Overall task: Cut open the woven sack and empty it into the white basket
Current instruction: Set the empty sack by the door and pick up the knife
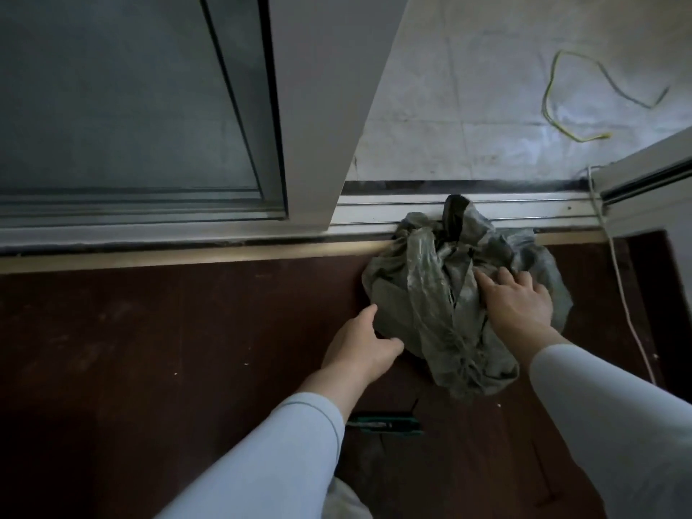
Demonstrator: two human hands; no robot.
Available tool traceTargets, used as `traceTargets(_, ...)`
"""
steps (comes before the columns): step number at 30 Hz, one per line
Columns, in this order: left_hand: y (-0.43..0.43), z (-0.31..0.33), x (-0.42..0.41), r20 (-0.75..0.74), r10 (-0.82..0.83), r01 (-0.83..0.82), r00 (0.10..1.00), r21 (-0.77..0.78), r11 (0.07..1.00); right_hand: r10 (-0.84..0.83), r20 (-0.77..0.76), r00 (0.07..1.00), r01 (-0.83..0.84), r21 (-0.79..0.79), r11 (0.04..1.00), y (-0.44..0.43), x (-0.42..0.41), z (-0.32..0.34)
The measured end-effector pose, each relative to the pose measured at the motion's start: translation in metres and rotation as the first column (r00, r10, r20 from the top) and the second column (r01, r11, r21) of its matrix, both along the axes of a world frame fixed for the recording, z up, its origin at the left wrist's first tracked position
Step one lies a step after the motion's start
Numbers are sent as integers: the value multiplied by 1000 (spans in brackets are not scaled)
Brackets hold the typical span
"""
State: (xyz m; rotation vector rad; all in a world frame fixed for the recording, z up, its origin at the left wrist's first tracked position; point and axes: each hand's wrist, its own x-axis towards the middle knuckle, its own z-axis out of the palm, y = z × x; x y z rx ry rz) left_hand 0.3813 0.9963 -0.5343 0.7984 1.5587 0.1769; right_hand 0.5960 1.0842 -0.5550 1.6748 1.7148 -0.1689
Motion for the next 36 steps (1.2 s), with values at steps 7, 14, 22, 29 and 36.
traceTargets(7, -11, 7, -12, -29, 40, -41, 999, -19, 999, -236, -152, 960, 231, -52, 972, -10, -13, 7)
traceTargets(14, -39, 40, -49, -74, 131, -134, 989, -35, 990, -102, -206, 973, 117, 62, 991, -29, -72, 43)
traceTargets(22, -110, 120, -128, -127, 383, -388, 915, -18, 921, 147, -399, 905, -200, -95, 975, -84, -204, 114)
traceTargets(29, -216, 195, -196, -195, 659, -666, 726, 38, 745, 404, -504, 763, -532, -136, 836, -163, -319, 179)
traceTargets(36, -338, 238, -244, -274, 878, -890, 393, 126, 438, 558, -598, 575, -752, -118, 649, -253, -419, 214)
